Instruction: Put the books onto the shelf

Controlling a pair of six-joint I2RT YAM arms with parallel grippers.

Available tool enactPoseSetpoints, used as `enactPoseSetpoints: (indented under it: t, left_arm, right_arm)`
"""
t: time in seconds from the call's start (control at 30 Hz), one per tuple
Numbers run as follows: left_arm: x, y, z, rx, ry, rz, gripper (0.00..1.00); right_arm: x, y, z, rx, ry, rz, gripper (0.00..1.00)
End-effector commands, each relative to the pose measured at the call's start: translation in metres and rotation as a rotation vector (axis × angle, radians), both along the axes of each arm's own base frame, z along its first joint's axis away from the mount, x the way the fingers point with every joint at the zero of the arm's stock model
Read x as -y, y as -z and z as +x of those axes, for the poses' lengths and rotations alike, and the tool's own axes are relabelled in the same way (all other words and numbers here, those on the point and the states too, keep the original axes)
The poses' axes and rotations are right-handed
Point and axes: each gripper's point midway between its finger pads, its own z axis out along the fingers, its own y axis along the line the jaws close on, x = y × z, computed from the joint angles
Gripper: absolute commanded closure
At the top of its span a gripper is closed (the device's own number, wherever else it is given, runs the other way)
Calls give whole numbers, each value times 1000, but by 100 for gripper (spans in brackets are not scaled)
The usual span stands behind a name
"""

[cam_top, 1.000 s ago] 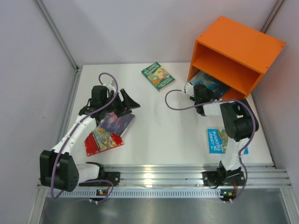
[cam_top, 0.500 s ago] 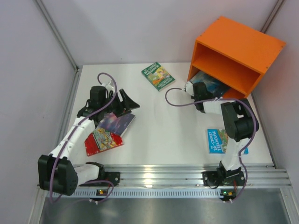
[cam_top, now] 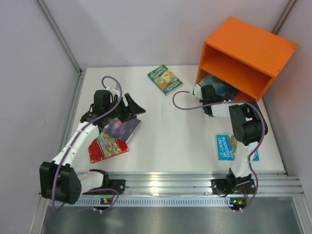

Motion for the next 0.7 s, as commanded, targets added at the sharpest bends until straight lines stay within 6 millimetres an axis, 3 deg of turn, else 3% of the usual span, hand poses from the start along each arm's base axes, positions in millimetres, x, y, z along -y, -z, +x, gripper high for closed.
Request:
enactPoseSetpoints:
  t: [0.0, 0.67]
  left_arm:
    - [0, -18, 3, 66, 4, -5, 23]
    - [-1, -17, 5, 67, -12, 1, 23]
  right_arm:
    - [1, -19, 22, 93, 15, 20, 71]
    - [0, -19, 38, 146, 16, 1, 75]
